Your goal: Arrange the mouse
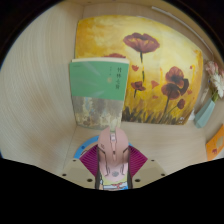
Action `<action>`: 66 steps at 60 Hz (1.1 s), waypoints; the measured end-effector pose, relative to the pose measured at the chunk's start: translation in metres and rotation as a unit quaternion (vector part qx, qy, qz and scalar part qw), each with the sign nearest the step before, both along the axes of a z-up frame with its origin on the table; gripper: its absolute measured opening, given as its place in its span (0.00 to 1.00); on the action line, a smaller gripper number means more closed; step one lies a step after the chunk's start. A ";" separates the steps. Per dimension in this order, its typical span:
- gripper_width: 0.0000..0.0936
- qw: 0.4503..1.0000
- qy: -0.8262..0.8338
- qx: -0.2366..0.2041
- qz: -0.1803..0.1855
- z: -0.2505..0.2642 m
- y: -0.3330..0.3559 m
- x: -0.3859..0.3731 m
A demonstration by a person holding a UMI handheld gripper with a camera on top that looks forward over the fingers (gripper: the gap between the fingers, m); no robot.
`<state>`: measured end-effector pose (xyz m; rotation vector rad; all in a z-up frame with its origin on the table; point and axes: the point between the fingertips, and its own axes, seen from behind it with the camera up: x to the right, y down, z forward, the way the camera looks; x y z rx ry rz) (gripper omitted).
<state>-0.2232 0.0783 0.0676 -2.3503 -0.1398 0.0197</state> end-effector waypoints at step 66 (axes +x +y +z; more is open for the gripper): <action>0.85 0.995 0.059 0.071 -0.031 0.157 -0.103 0.094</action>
